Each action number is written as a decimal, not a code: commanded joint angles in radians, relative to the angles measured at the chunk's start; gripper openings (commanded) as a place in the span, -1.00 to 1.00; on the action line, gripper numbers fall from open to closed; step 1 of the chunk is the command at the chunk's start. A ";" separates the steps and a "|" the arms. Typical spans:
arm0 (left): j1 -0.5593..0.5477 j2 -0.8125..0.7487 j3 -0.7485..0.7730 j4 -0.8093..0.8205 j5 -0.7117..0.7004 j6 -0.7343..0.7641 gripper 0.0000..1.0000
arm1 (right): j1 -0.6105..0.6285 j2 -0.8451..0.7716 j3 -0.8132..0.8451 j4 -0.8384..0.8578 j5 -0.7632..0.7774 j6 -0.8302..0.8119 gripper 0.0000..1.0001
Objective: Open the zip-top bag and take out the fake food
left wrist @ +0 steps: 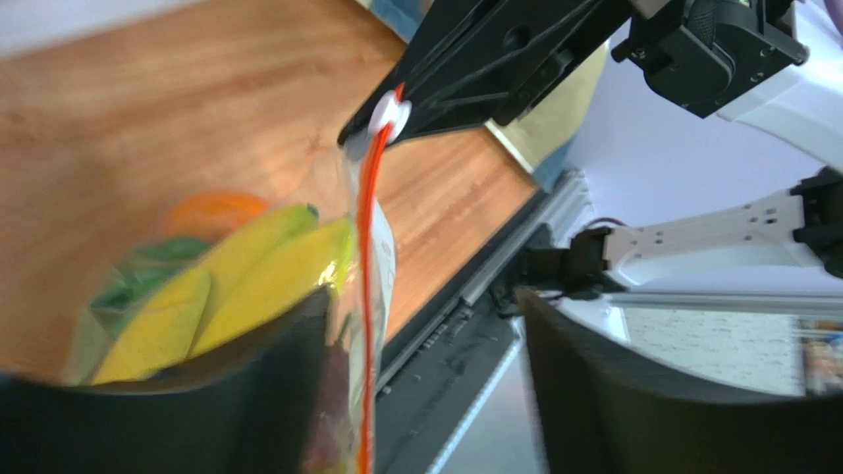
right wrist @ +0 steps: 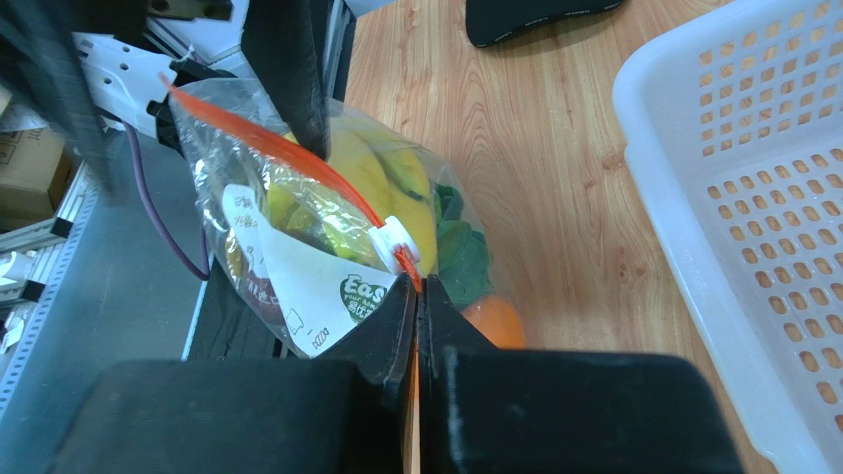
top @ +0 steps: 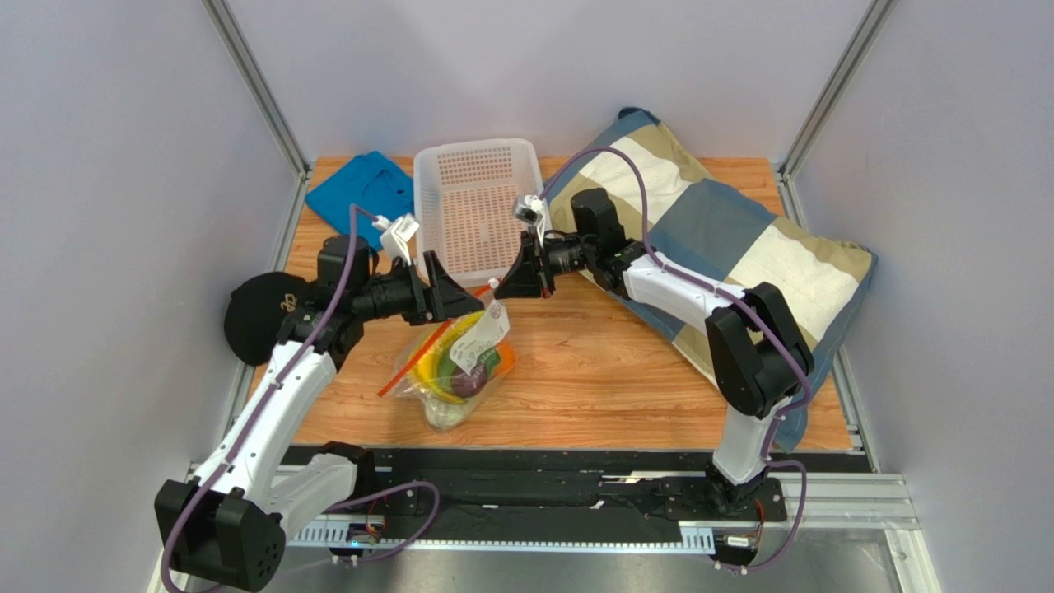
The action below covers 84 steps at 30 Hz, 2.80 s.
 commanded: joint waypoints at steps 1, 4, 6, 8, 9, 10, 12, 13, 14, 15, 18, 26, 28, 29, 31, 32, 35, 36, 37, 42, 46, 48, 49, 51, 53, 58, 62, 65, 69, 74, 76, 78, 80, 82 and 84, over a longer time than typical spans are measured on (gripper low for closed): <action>-0.039 0.021 0.134 -0.099 -0.118 0.130 0.75 | 0.021 -0.042 0.021 -0.004 -0.014 0.011 -1.00; -0.039 0.064 0.188 -0.114 -0.150 0.158 0.75 | 0.027 -0.063 0.017 -0.060 -0.022 -0.009 -1.00; -0.042 0.116 0.209 -0.096 -0.130 0.181 0.69 | 0.027 -0.071 0.008 -0.086 -0.031 -0.023 -1.00; -0.048 0.180 0.226 -0.091 -0.104 0.214 0.57 | 0.027 -0.070 0.011 -0.100 -0.052 -0.037 -1.00; -0.054 0.205 0.229 -0.089 -0.093 0.227 0.48 | 0.025 -0.063 0.021 -0.111 -0.063 -0.039 -1.00; -0.054 0.229 0.240 -0.089 -0.056 0.244 0.30 | 0.025 -0.059 0.029 -0.113 -0.084 -0.040 -1.00; -0.065 0.286 0.257 -0.102 -0.042 0.296 0.28 | 0.025 -0.041 0.052 -0.165 -0.106 -0.043 -1.00; -0.070 0.297 0.270 -0.103 -0.048 0.311 0.30 | 0.025 -0.036 0.058 -0.177 -0.115 -0.042 -1.00; -0.073 0.305 0.272 -0.093 -0.047 0.323 0.32 | 0.025 -0.033 0.063 -0.186 -0.126 -0.043 -1.00; -0.073 0.309 0.278 -0.086 -0.044 0.343 0.33 | 0.025 -0.031 0.067 -0.206 -0.132 -0.075 -1.00; -0.073 0.328 0.312 -0.083 -0.028 0.388 0.40 | 0.025 -0.039 0.075 -0.244 -0.128 -0.100 -1.00; -0.073 0.426 0.399 -0.120 0.206 0.524 0.43 | 0.025 -0.057 0.101 -0.329 -0.152 -0.135 -1.00; -0.073 0.434 0.409 -0.122 0.270 0.537 0.39 | 0.024 -0.074 0.101 -0.357 -0.154 -0.140 -1.00; -0.073 0.438 0.412 -0.125 0.297 0.544 0.34 | 0.021 -0.092 0.097 -0.360 -0.152 -0.138 -1.00; -0.073 0.443 0.422 -0.129 0.337 0.546 0.22 | 0.016 -0.108 0.094 -0.366 -0.164 -0.132 -1.00; -0.073 0.441 0.423 -0.108 0.352 0.526 0.22 | 0.012 -0.114 0.094 -0.366 -0.164 -0.126 -1.00; -0.082 0.449 0.404 -0.007 0.421 0.468 0.19 | 0.001 -0.128 0.106 -0.370 -0.164 -0.126 -1.00; -0.091 0.451 0.401 0.012 0.436 0.443 0.19 | -0.004 -0.126 0.120 -0.370 -0.167 -0.122 -1.00; -0.097 0.461 0.404 0.022 0.440 0.442 0.19 | -0.007 -0.119 0.127 -0.372 -0.181 -0.120 -1.00; -0.131 0.490 0.413 0.024 0.449 0.452 0.03 | -0.014 -0.105 0.153 -0.398 -0.183 -0.132 -1.00; -0.132 0.483 0.415 -0.011 0.424 0.479 -0.13 | -0.021 -0.106 0.135 -0.398 -0.183 -0.137 -1.00; -0.131 0.474 0.412 -0.017 0.409 0.482 -0.19 | -0.030 -0.111 0.124 -0.398 -0.183 -0.140 -1.00; -0.131 0.465 0.409 -0.019 0.403 0.483 -0.21 | -0.031 -0.112 0.123 -0.398 -0.184 -0.141 -1.00; -0.131 0.452 0.406 -0.022 0.380 0.486 -0.27 | -0.040 -0.116 0.114 -0.398 -0.184 -0.141 -1.00; -0.131 0.446 0.403 -0.022 0.372 0.482 -0.41 | -0.044 -0.120 0.106 -0.398 -0.186 -0.146 -1.00; -0.126 0.422 0.395 -0.040 0.343 0.482 -0.54 | -0.050 -0.125 0.098 -0.396 -0.187 -0.145 -1.00; -0.122 0.415 0.393 -0.043 0.343 0.482 -0.75 | -0.048 -0.123 0.100 -0.390 -0.180 -0.140 -1.00; -0.117 0.408 0.399 -0.066 0.312 0.494 -0.86 | -0.050 -0.119 0.098 -0.387 -0.177 -0.135 -1.00; -0.111 0.354 0.401 -0.114 0.237 0.503 -1.00 | -0.054 -0.123 0.075 -0.317 -0.125 -0.065 -1.00; -0.111 0.311 0.367 -0.082 0.217 0.475 -1.00 | -0.056 -0.145 0.029 -0.156 -0.108 0.079 -1.00; -0.111 0.317 0.372 -0.118 0.183 0.485 -1.00 | -0.057 -0.148 0.020 -0.128 -0.074 0.107 -1.00; -0.110 0.310 0.369 -0.152 0.132 0.488 -1.00 | -0.065 -0.149 -0.004 -0.041 -0.049 0.183 -1.00; -0.109 0.296 0.357 -0.177 0.078 0.471 -1.00 | -0.083 -0.152 -0.020 -0.004 0.015 0.225 -1.00; -0.111 0.267 0.334 -0.223 -0.025 0.446 -1.00 | -0.093 -0.160 -0.029 -0.021 0.092 0.219 -1.00; -0.109 0.219 0.297 -0.275 -0.141 0.379 -1.00 | -0.113 -0.163 -0.029 -0.085 0.153 0.195 -1.00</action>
